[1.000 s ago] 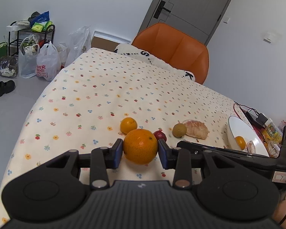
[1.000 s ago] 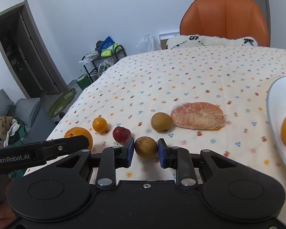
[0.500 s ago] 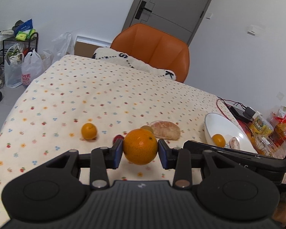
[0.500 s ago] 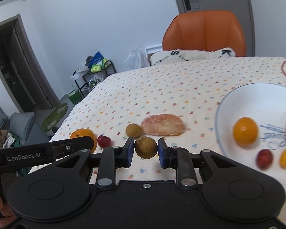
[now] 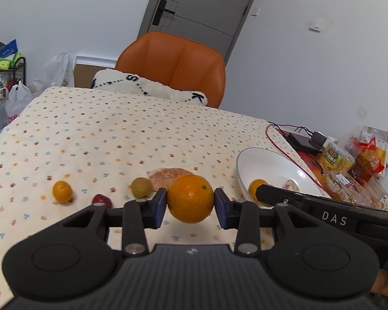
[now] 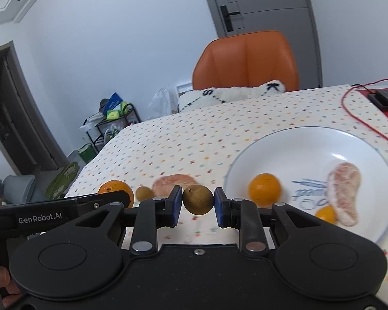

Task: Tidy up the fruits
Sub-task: 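Carry the orange and brown fruit over the white plate and open both grippers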

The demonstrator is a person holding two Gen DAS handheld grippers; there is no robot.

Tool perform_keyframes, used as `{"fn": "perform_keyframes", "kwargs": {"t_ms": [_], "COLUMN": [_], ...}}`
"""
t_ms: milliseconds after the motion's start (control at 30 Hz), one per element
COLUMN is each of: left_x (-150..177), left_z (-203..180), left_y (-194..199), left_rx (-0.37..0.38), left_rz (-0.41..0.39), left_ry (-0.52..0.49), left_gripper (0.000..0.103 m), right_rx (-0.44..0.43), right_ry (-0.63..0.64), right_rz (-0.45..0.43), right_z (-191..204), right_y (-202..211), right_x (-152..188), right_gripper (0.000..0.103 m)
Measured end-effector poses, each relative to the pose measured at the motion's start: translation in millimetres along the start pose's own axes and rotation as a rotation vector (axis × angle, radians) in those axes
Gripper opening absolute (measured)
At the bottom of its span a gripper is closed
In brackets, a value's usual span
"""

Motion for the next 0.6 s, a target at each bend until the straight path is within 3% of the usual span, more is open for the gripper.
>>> {"fn": "perform_keyframes", "kwargs": {"t_ms": [600], "left_x": [1], "left_z": [-54], "left_y": [-31], "left_rx": [0.051], "left_rz": [0.034], "left_ry": [-0.08], "left_gripper": [0.038], "right_rx": [0.092], "right_ry": [-0.079], "right_rz": [-0.05], "right_z": [-72], "right_y": [18], "right_x": [-5], "right_gripper": [0.025]}}
Point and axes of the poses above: each gripper's, at about its wrist camera, not at the fingertips, and y roughly against the way its jaws point, z to its left, x to its underside, the point moved 8 cm from there along -y, roughly the way its jaws point, and after that the axes turned 6 degrees about -z, right-handed, at the moved point
